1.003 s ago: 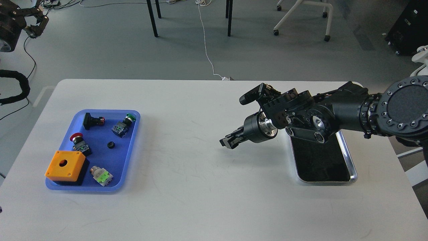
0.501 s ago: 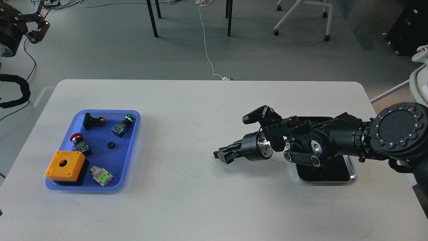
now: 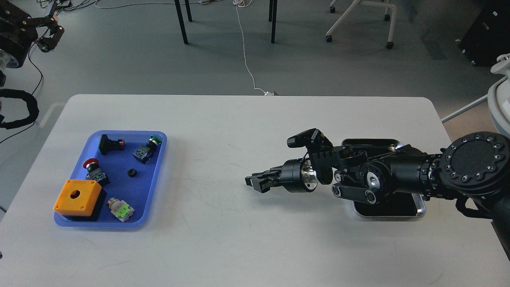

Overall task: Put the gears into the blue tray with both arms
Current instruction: 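Release the black piece on the table and raise the right arm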

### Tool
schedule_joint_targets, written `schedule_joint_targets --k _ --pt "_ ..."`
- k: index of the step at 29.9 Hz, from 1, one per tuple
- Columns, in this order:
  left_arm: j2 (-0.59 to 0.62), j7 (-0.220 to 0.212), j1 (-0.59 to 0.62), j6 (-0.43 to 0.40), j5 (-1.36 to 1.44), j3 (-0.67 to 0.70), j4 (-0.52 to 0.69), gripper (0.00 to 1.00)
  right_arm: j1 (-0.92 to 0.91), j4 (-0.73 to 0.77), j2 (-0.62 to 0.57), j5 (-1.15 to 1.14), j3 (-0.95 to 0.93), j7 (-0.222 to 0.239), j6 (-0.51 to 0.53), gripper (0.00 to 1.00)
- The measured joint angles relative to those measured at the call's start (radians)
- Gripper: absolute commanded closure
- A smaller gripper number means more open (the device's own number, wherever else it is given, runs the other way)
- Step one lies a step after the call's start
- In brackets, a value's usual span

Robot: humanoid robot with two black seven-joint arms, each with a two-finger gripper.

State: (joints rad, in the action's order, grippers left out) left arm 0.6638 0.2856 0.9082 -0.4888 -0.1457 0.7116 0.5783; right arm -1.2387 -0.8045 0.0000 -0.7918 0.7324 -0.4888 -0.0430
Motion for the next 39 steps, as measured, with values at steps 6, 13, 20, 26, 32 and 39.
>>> schedule_joint_targets --k 6,13,20,26,32,39 --pt "0.007 0.0 -0.002 0.0 0.0 -0.001 0.0 0.02 0.008 0.002 0.0 -0.001 -0.001 0.0 -0.002 0.56" --pt "0.015 0.0 0.002 0.0 -0.003 0.005 0.037 0.02 -0.001 -0.001 0.0 0.003 -0.025 0.0 -0.007 0.25" --pt "0.099 0.003 0.001 0.024 -0.006 0.007 0.201 0.02 -0.014 -0.011 0.0 0.021 -0.113 0.0 -0.005 0.05" --pt "0.146 -0.001 -0.003 0.002 0.014 -0.06 0.232 0.02 -0.051 -0.023 -0.015 0.023 -0.345 0.0 0.007 0.02" --pt "0.228 0.002 0.002 0.0 0.152 -0.142 0.308 0.02 -0.035 -0.066 -0.233 0.023 -0.491 0.0 0.011 0.02" --pt "0.262 0.006 0.009 0.012 0.474 -0.133 0.515 0.02 0.135 -0.11 -0.461 0.116 -0.784 0.0 0.037 0.02"
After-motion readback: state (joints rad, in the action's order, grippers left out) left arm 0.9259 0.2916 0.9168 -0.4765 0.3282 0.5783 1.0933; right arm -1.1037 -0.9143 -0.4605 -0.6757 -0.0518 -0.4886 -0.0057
